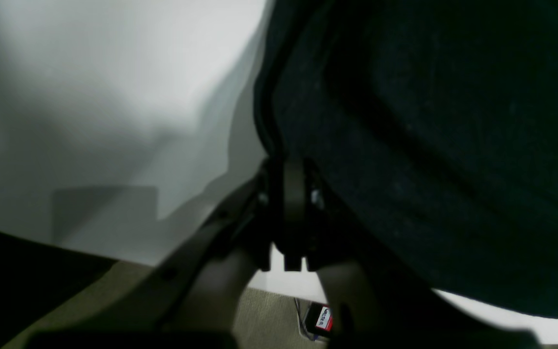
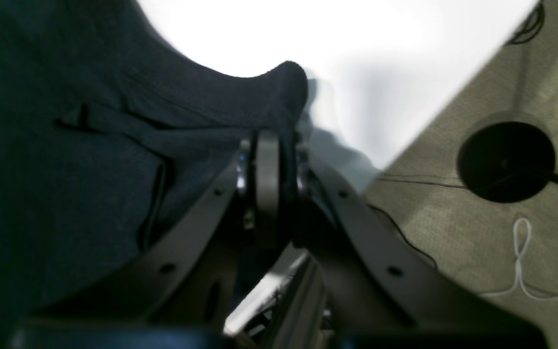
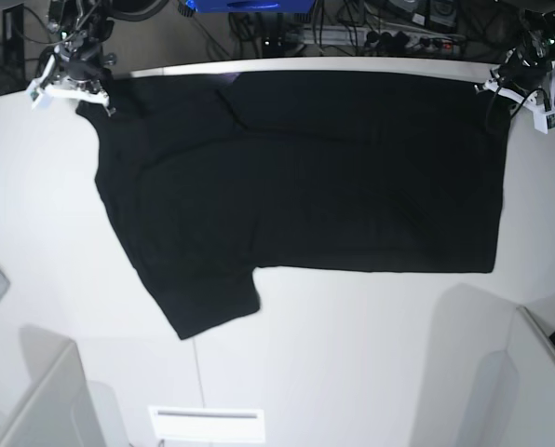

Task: Fold the T-shirt properly
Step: 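Drag the shirt with both grippers toward the robot's base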

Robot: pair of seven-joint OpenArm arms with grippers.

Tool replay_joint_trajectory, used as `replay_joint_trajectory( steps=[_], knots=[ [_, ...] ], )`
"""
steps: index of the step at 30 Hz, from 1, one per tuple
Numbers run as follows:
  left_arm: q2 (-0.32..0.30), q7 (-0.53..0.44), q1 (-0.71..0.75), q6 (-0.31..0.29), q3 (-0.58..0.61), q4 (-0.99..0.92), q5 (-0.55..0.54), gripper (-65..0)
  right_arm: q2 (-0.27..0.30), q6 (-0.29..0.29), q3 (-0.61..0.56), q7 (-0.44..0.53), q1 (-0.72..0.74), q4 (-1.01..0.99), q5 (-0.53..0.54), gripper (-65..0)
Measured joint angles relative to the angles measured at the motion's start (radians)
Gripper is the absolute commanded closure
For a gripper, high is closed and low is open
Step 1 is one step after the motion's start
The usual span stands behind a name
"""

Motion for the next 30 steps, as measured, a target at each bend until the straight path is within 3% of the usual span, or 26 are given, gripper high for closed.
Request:
replay_joint_trajectory(
  steps=[10, 12, 16, 19, 27, 30],
  knots=[
    [0.024, -0.001, 0.027, 0.0, 0.0, 0.001, 0.003, 0.0, 0.0, 0.0, 0.0, 0.003, -0.01, 0.003, 0.0, 0.0],
    [0.024, 0.0, 0.03, 0.0, -0.003, 0.001, 0.003, -12.5, 0.0, 0.0, 0.0, 0.003, -0.01, 0.003, 0.0, 0.0],
    [0.024, -0.005, 0.04, 0.001, -0.008, 0.021, 0.013, -37.8, 0.0, 0.0, 0.0, -0.008, -0.011, 0.007, -0.005, -28.2],
    [0.024, -0.007, 0.044, 0.0, -0.008, 0.072, 0.01, -47.9, -0.002, 0.0, 0.019, -0.026, -0.022, 0.043, 0.0, -36.9],
    [0.04, 0.011, 0.002, 0.003, -0.197, 0.108, 0.029, -49.4, 0.008, 0.0, 0.127, -0.019, 0.006, 0.073, -0.01, -37.4],
    [0.029, -0.006, -0.049, 0.0, -0.227, 0.12, 0.016, -49.4, 0.066, 0.003, 0.098, -0.029, 0.043, 0.072, -0.004, -37.4]
  ],
)
